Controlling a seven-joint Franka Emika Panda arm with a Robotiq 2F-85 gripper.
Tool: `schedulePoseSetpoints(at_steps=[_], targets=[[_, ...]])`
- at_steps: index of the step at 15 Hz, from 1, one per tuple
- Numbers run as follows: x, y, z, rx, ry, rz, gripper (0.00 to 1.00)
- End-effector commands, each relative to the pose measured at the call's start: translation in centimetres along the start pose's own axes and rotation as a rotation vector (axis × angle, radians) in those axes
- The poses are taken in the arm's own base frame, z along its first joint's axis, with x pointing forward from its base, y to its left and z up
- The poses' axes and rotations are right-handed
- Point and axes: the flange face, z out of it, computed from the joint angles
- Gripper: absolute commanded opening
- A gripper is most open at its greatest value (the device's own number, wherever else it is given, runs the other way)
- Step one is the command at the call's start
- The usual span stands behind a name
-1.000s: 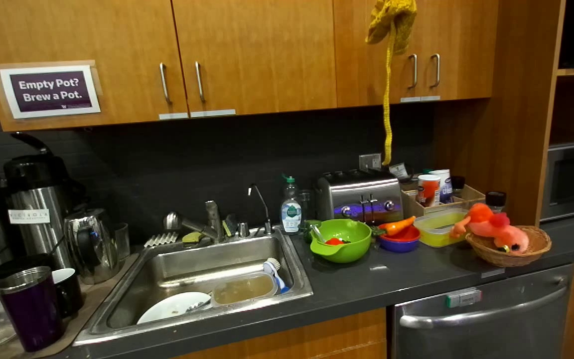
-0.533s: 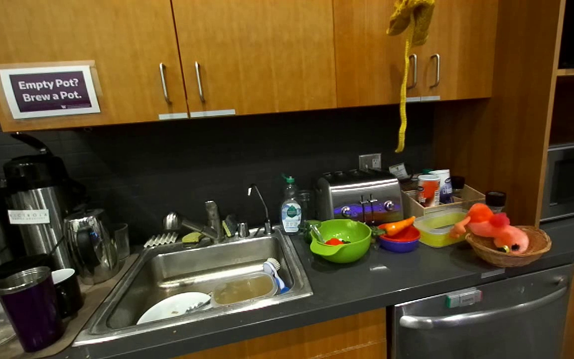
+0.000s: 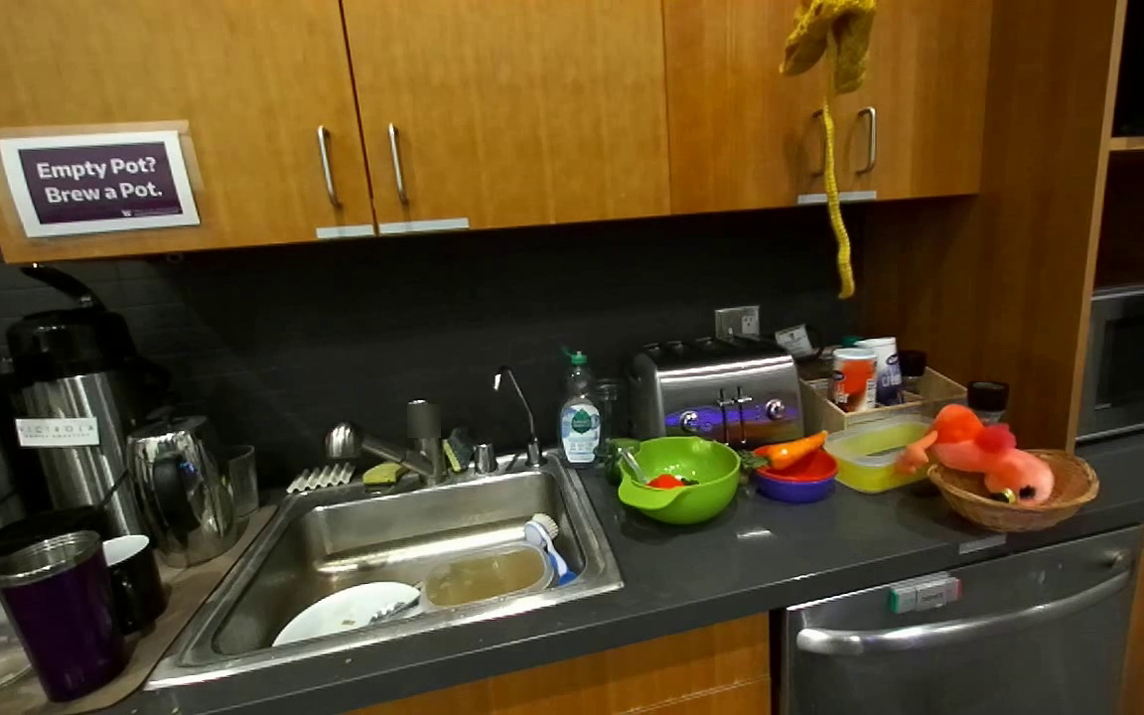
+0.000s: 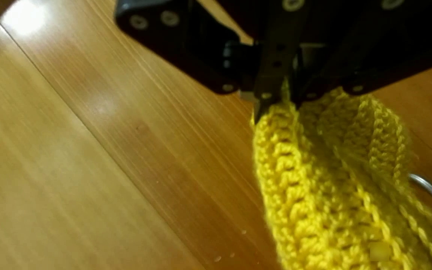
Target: Pick up the yellow towel and wipe the second upper kitchen cabinet from the right, put the yellow towel on the kitchen counter
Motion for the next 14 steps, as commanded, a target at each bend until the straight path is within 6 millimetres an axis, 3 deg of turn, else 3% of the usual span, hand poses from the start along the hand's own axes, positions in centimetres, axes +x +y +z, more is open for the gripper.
schedulePoseSetpoints(at_steps=[1,6,14], targets=[[-1.0,-1.9,-0.2,0.02,-0.047,-0.004,0.02],[-2.6,-3.2,0.1,0.036,-0.1,-0.028,0.02],[-2.6,-3.4,0.1,0.036,-0.105,-0.03,0.02]])
